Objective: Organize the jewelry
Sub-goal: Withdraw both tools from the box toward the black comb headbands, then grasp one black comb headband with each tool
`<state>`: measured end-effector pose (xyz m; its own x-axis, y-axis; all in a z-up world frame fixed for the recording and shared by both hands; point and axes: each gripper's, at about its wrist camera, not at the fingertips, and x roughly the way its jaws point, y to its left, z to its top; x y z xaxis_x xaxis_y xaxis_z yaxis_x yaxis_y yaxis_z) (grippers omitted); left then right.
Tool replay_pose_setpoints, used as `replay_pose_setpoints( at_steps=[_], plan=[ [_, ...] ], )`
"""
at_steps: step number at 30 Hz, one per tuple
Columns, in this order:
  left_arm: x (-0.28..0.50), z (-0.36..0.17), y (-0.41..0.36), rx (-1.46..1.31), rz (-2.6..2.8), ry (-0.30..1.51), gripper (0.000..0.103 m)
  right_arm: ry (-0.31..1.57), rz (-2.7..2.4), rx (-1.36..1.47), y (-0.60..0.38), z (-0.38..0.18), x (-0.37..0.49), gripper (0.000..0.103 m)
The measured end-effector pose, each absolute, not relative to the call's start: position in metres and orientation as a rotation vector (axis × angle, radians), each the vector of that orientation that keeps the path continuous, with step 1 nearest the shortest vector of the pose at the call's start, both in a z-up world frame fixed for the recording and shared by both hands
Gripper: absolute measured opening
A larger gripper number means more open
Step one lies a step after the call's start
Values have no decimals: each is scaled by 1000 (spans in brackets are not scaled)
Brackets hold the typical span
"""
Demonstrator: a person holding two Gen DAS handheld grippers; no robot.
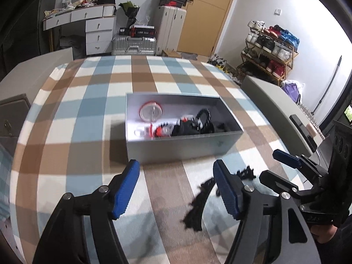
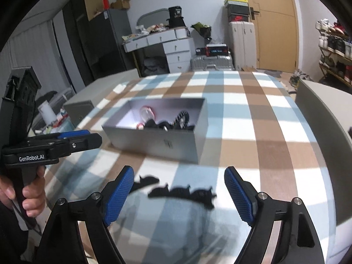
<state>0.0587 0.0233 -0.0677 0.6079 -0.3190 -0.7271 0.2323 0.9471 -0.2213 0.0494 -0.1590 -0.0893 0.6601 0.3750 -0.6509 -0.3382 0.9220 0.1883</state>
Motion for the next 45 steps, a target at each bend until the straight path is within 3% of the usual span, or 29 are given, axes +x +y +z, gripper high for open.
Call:
replay_pose_setpoints(
  at_steps=[8,13,27,29,31,35,37,45],
  plan=[
    [46,-88,16,-123,-340,920,66,760,362,49,-166,-95,29,97],
    [40,-98,7,-93,-381,970,74,768,340,73,-171,-103,23,98],
    [44,-112,-16,19,-459,1040,73,788,287,132,-191,-121,12,102],
    [45,-112,-21,52,-463,1042,68,800,293,156,-193,-123,12,102],
    [48,-114,-25,76,-471,1054,49,802,308,164,-192,-123,11,102],
    [51,-115,-30,118,-475,1053,32,777,316,143,-190,-119,7,103],
    [54,-115,-30,111,-490,1060,17,780,317,152,-190,-119,9,103],
    [49,-110,-29,143,-484,1009,14,801,323,163,-192,-124,15,103]
  ],
)
